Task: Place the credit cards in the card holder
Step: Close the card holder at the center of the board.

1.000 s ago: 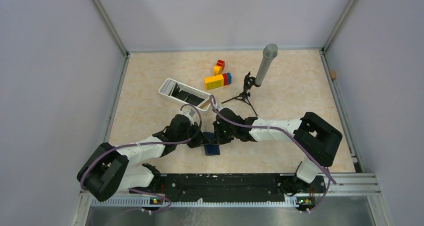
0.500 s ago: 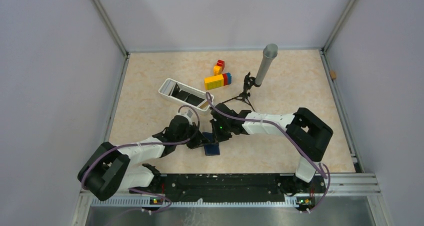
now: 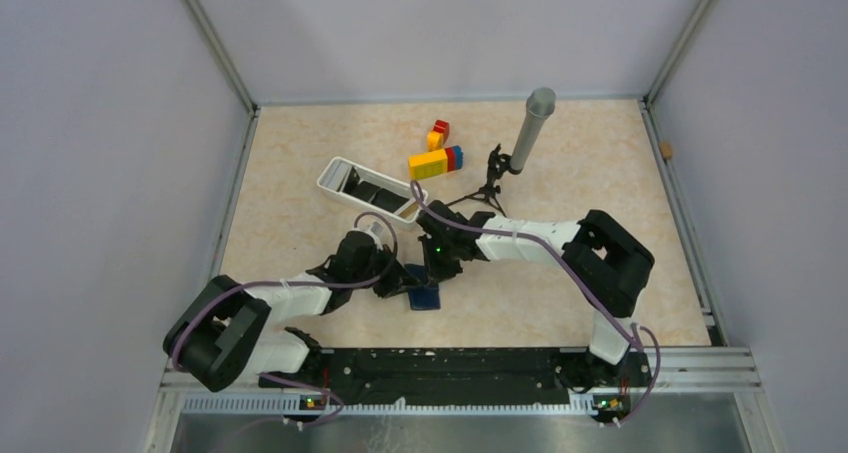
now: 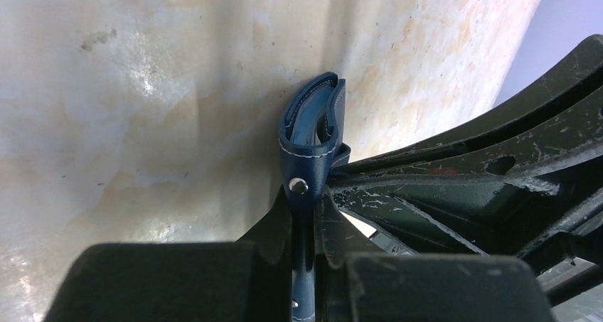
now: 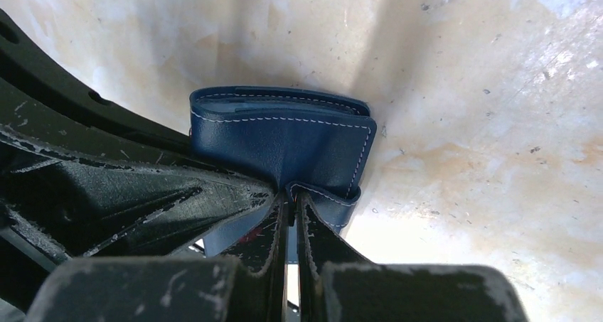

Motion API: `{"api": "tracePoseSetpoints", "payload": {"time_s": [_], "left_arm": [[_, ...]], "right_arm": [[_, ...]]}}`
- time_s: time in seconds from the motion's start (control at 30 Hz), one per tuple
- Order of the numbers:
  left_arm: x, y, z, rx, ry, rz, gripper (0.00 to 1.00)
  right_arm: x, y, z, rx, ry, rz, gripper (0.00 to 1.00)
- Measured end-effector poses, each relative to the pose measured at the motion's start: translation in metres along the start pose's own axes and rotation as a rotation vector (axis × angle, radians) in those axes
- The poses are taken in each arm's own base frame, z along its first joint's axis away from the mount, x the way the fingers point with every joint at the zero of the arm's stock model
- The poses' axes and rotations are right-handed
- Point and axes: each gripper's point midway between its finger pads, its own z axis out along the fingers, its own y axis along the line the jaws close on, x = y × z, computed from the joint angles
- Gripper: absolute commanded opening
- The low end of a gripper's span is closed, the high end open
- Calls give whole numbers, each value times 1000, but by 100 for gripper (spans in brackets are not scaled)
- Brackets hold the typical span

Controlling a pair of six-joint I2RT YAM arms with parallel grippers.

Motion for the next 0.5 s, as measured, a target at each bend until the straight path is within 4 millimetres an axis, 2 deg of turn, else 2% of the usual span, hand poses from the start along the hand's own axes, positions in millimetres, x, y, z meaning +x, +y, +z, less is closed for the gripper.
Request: {"api": "tracePoseSetpoints", "payload": {"time_s": [0.5], "left_arm": [[-1, 1, 3, 35, -5, -38, 0]], "right_arm": [[-1, -1, 4, 108, 53, 72, 0]]}}
